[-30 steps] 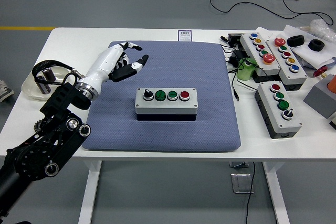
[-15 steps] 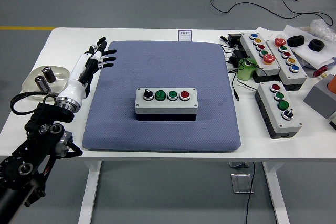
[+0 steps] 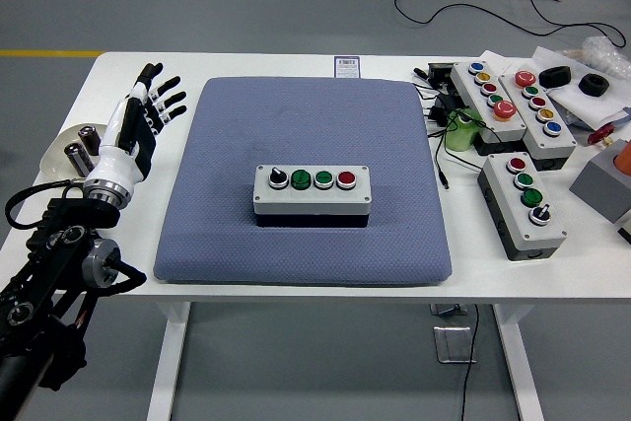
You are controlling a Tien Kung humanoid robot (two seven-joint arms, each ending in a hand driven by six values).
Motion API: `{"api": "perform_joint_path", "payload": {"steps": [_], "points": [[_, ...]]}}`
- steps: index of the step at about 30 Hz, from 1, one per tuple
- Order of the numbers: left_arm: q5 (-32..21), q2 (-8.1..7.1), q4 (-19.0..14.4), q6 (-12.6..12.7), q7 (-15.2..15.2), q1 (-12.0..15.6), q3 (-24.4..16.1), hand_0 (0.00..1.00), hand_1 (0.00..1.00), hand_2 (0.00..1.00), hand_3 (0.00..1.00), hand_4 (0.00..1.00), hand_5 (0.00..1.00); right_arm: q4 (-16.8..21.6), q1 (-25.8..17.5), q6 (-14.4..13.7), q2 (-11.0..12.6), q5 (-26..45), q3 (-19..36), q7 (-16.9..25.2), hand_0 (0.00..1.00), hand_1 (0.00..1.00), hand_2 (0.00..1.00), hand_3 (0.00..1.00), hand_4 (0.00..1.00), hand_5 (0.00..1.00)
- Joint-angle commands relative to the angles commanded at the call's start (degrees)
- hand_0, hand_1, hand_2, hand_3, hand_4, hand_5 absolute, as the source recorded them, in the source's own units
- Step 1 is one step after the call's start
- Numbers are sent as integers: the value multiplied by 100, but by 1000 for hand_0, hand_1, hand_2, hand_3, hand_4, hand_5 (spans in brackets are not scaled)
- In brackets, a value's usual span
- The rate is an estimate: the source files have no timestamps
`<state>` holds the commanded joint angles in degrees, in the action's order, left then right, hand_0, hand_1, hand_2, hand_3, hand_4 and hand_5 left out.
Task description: Pick up the button,place it on the desk,press the button,press the button
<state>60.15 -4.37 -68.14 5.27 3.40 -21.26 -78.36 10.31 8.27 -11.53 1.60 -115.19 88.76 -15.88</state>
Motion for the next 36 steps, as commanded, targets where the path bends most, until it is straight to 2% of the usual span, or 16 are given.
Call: {"api": "perform_joint_path", "payload": {"steps": [6,36], "points": [[13,-9,-6,-147,-81,50,-51,782,840,884,904,667,998,0,2,0,3,4,-2,3,671,646,686,631,308,173],[386,-40,-74,-290,-258,237,-270,784,837,875,886,670,998,0,3,2,14,86,-106,9,670,645,686,631,307,172]]}}
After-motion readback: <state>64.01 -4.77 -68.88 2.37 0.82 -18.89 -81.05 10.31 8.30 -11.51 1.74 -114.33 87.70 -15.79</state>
